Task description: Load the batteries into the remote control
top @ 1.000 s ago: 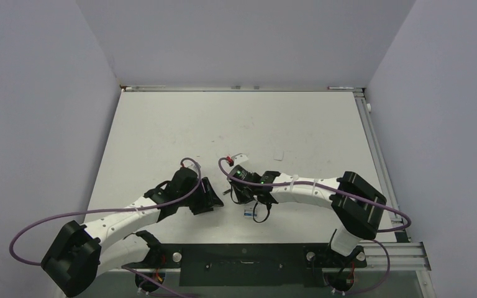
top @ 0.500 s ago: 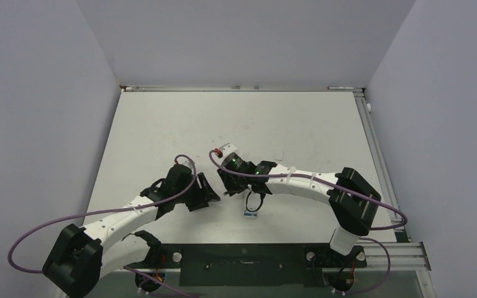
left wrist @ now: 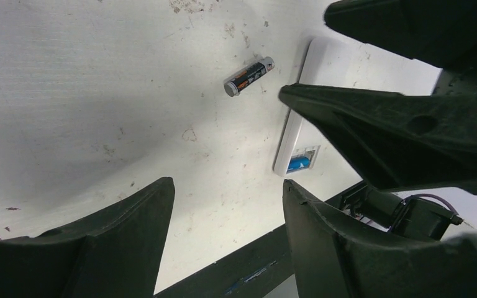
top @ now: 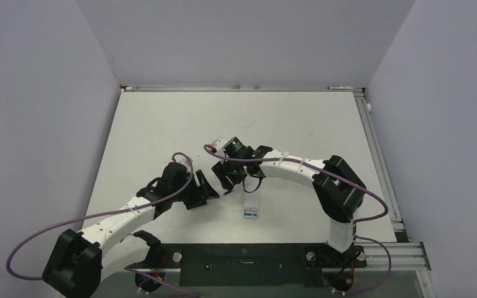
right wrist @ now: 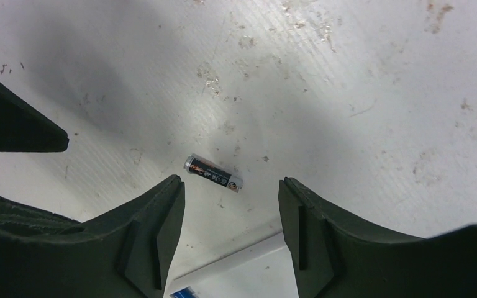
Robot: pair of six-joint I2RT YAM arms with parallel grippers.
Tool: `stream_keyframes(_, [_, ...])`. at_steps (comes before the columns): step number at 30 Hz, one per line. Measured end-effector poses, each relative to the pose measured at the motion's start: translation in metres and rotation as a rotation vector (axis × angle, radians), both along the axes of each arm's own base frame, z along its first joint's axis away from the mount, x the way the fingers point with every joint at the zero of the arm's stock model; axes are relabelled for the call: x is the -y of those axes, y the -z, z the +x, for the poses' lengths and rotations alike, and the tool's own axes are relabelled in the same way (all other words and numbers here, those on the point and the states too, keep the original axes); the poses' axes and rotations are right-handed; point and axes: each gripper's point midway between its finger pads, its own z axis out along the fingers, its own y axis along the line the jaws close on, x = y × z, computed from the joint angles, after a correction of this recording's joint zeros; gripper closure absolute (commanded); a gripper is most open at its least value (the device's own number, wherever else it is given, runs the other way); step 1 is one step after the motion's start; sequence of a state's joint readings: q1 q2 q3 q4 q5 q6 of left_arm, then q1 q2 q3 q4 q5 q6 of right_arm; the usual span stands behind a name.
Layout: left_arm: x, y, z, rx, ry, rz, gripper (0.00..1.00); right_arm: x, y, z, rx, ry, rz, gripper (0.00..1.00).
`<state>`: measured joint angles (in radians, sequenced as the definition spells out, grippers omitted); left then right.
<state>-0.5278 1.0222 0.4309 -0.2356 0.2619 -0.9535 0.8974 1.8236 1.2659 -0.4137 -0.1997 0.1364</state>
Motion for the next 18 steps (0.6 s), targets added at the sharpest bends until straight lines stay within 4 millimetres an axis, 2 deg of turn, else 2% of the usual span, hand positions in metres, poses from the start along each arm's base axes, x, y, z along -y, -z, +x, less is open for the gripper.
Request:
stream_keyframes(4, [0.000, -0.002, 0.000, 0.003, 0.009, -0.007, 0.36, -0.006, 0.013, -0.008, -0.048, -0.084, -0.008, 0.44])
stream_keyframes(10, [0.001, -0.007, -0.001, 0.022, 0.026, -0.023, 0.35, -0.004, 0.032, -0.023, -0.128, -0.164, -0.027, 0.44])
stream_keyframes(18, [0.003, -0.009, -0.003, 0.020, 0.037, -0.035, 0.34, -0.002, 0.034, -0.031, -0.154, -0.219, -0.030, 0.44])
